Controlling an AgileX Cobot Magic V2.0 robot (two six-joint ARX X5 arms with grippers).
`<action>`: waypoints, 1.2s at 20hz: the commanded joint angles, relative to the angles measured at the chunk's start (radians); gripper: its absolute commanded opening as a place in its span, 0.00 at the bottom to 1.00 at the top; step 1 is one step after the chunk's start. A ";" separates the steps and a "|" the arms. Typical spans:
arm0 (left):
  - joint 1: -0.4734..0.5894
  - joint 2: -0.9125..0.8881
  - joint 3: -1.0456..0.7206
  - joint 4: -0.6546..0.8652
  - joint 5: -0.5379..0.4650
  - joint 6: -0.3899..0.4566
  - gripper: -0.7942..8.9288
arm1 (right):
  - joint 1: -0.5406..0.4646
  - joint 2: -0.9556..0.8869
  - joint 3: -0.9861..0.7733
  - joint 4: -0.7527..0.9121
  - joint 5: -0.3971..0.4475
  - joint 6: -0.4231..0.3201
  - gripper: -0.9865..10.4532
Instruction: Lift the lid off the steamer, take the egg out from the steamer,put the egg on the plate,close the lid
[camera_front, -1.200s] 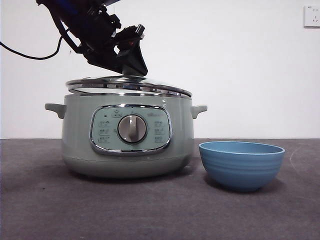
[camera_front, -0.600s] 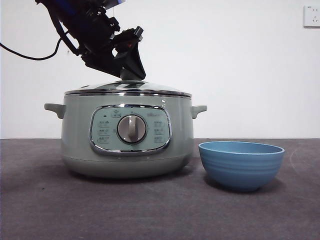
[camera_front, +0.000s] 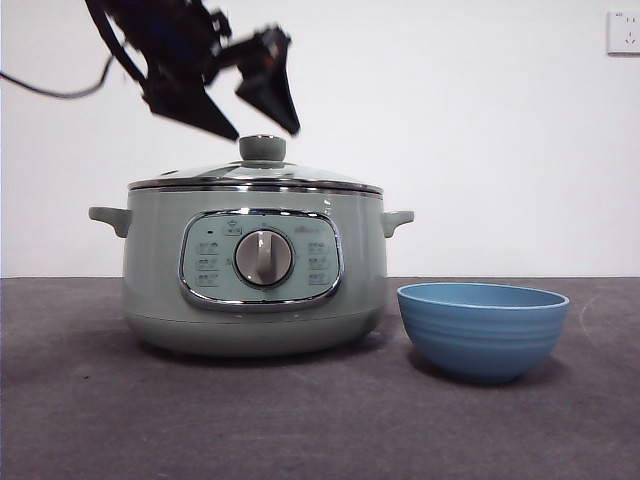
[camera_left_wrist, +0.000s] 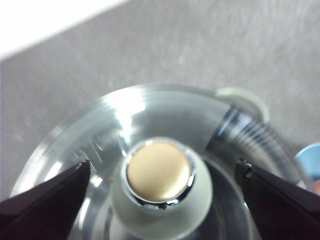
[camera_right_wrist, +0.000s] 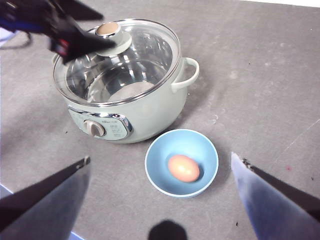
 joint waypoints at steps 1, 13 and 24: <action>0.002 -0.060 -0.002 -0.026 0.000 0.003 0.59 | 0.002 -0.003 -0.003 -0.003 -0.002 0.009 0.50; 0.000 -0.566 -0.002 -0.637 0.139 -0.100 0.59 | 0.002 0.000 -0.003 -0.086 -0.186 -0.002 0.50; 0.001 -0.646 -0.002 -0.817 0.139 -0.100 0.07 | 0.002 0.000 -0.003 -0.130 -0.186 0.002 0.09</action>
